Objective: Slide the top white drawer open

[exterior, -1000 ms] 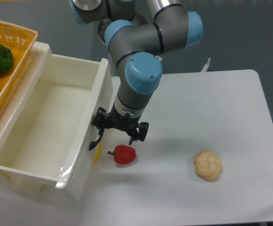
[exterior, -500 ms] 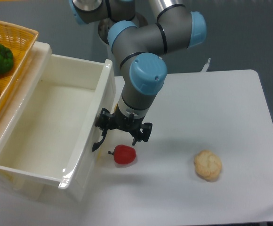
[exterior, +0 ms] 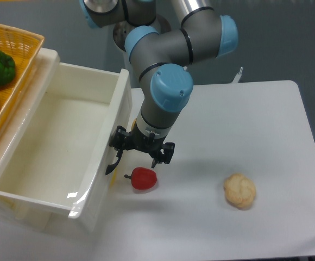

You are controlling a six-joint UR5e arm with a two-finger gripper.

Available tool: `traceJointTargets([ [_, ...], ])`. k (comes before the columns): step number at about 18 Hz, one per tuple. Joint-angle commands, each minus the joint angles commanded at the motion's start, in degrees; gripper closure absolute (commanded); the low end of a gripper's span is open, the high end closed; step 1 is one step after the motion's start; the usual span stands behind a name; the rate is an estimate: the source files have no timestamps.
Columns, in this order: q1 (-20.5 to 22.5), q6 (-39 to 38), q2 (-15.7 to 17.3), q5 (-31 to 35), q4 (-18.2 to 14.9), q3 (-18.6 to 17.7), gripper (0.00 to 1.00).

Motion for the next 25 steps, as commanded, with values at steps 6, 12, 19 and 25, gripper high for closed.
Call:
traceJointTargets([
  [6,0.96,-0.35,-0.09,-2.99,-0.53,-0.26,0.0],
  [12,1.32,-0.09,-0.09,-4.48,-0.79,-0.53,0.0],
  [19,3.25,0.09,0.09,-6.51,-0.35,0.09,0.0],
  [25,4.83,0.26,-1.05,1.37,5.43,0.79,0.0],
])
